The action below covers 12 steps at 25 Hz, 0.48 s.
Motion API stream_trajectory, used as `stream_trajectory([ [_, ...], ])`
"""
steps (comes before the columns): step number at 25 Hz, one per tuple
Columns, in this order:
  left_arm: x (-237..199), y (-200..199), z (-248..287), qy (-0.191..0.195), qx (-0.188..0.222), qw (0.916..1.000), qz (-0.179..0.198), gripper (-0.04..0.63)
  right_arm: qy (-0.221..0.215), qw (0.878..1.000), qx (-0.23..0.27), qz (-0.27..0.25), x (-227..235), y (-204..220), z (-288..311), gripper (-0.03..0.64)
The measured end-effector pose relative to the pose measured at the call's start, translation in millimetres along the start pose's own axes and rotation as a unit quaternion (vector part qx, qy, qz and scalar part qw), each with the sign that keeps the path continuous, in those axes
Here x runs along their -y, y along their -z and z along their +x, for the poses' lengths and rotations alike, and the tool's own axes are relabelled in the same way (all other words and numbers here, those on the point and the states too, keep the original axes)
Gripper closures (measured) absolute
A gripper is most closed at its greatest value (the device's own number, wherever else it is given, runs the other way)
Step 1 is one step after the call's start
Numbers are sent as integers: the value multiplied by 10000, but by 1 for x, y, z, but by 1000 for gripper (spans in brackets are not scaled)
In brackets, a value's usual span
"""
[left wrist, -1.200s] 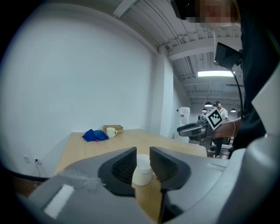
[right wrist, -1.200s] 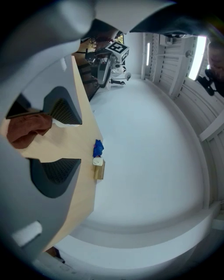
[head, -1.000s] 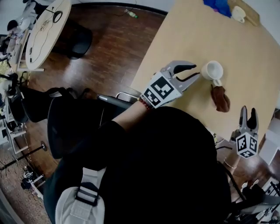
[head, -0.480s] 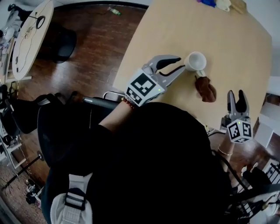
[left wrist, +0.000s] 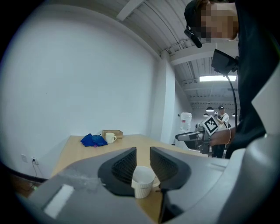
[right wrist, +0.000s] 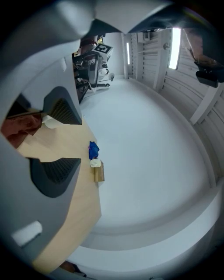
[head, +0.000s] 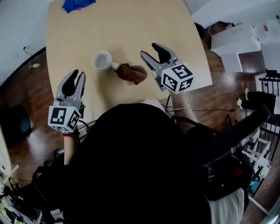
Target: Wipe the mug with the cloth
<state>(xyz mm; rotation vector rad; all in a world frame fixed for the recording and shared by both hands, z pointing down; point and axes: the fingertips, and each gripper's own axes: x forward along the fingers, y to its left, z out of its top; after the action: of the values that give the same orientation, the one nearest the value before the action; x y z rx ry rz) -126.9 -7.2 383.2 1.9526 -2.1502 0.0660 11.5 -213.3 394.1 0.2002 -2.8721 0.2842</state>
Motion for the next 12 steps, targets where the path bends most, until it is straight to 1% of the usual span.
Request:
stream_trajectory([
  [3,2,-3,2,-18,32,10000,-23,503,12,10000,-41,-6,2,1,0,375],
  [12,5,5,5,84,-123,9999,-11,503,-2,10000,-86,6,2,3,3,375],
])
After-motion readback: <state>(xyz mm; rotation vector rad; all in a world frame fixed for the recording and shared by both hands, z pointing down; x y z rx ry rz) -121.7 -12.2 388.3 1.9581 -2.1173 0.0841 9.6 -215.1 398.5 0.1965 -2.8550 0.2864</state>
